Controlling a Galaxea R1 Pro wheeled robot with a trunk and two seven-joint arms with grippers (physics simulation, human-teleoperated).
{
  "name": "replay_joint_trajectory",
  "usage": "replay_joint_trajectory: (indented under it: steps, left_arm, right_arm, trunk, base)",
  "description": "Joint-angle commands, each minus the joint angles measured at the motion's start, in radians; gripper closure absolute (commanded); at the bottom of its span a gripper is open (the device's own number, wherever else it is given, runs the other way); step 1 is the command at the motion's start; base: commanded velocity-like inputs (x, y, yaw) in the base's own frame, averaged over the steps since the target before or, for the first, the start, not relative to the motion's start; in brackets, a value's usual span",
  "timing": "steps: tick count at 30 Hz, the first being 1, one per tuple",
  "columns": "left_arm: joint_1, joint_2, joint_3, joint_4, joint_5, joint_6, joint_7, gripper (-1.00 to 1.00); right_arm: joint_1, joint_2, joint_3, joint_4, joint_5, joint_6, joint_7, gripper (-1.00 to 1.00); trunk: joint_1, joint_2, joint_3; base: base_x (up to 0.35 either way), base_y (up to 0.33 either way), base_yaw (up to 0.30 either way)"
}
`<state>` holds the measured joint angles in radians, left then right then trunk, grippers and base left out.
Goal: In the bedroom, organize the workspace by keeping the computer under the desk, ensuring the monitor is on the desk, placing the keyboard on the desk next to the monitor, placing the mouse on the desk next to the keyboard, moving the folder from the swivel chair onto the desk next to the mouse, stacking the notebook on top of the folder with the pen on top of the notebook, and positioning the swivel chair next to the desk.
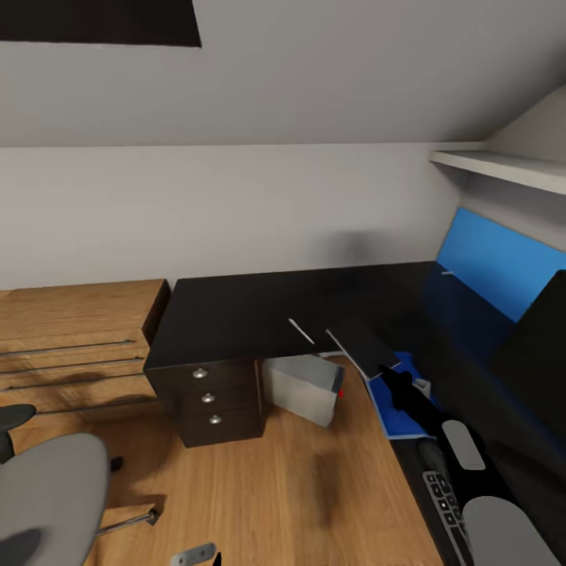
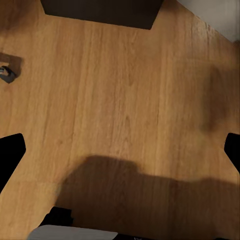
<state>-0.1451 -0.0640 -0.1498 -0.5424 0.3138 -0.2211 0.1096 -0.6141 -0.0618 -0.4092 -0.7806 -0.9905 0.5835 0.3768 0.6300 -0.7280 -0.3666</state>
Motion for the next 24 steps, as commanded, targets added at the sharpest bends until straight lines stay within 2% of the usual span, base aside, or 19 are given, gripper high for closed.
replay_joint_trajectory:
  steps: [1, 18, 24]
  left_arm:
    - [-0.001, 0.001, -0.008, 0.0, 0.008, -0.004, 0.009, -1.0]
    - [-0.001, 0.001, -0.008, 0.0, 0.008, -0.004, 0.009, -1.0]
    - [-0.001, 0.001, -0.008, -0.001, 0.008, -0.004, 0.009, -1.0]
  right_arm:
    - [-0.001, 0.001, -0.003, 0.0, -0.005, 0.006, 0.001, 1.0]
    - [-0.001, 0.0, -0.003, 0.025, -0.005, -0.032, -0.002, 1.0]
    - [-0.001, 0.001, -0.003, 0.031, -0.005, -0.041, -0.003, 1.0]
  trunk:
    - [0.0, -0.001, -0.001]
    - [0.0, -0.001, -0.001]
    - [0.0, -0.001, -0.001]
  base:
    - [0.0, 0.0, -0.184]
    - [0.0, 0.0, -0.157]
    - [0.0, 0.0, -0.23]
